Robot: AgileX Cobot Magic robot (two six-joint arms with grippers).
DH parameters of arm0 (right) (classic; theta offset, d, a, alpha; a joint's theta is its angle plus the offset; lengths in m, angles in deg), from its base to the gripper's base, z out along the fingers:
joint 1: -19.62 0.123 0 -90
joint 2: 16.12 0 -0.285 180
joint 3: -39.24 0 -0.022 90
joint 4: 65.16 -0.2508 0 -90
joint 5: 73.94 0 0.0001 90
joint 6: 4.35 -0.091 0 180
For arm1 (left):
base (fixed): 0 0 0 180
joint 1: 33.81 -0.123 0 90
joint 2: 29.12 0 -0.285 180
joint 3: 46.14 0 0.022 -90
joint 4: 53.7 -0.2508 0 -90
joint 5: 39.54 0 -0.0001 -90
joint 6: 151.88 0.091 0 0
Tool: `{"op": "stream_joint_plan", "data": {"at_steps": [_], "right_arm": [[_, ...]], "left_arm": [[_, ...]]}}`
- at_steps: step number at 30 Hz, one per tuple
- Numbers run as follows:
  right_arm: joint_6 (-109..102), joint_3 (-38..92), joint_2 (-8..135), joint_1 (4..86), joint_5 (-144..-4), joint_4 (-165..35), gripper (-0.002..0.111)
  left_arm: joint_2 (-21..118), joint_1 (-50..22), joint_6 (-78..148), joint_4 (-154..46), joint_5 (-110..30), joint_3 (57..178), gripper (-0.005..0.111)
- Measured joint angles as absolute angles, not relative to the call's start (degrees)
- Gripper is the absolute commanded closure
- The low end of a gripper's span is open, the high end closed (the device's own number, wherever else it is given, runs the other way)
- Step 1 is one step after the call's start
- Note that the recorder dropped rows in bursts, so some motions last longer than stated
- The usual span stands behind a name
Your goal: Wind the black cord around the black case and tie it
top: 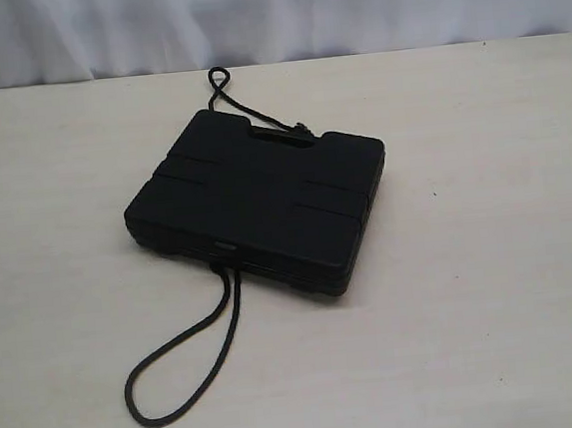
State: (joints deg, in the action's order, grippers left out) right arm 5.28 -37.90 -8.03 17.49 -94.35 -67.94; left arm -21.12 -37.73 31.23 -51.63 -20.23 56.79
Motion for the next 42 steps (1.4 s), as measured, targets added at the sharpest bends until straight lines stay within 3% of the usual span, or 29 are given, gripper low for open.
{"op": "stream_joint_plan", "data": {"at_steps": [16, 22, 25, 28, 31, 33, 34, 42], "right_arm": [[6.16, -37.9, -8.03, 17.49, -91.99, -64.6, 0.104], [5.1, -37.9, -8.03, 17.49, -76.45, -67.02, 0.104], [-0.46, -37.9, -8.03, 17.49, -65.97, -77.63, 0.104], [-17.82, -37.9, -8.03, 17.49, -51.87, -88.7, 0.104], [-31.39, -36.96, -7.77, 17.49, -42.24, -81.09, 0.104], [-39.09, -29.45, -1.17, 17.49, -37.94, -70.19, 0.104], [-40.46, -26.83, 1.87, 17.49, -37.59, -67.89, 0.104], [-57.33, -3.1, 37.18, 17.49, -36.94, -34.68, 0.104]], "left_arm": [[-21.12, -37.73, 31.23, -49.88, -24.11, 56.79, 0.107], [-21.12, -37.73, 31.23, -31.75, -32.05, 56.79, 0.107], [-21.12, -37.73, 31.23, -27.16, -41.69, 56.79, 0.107], [-21.21, -37.73, 23.37, -26.18, -52.89, 56.79, 0.107], [-21.21, -37.73, 12.56, -30.88, -64.35, 56.79, 0.107], [-21.34, -37.73, 4.02, -40.41, -80.43, 57.37, 0.107], [-21.34, -37.73, 2.54, -41.56, -82.16, 58.48, 0.107], [-8.44, -37.73, 6.5, -46.58, -82.03, 78.43, 0.107]]}}
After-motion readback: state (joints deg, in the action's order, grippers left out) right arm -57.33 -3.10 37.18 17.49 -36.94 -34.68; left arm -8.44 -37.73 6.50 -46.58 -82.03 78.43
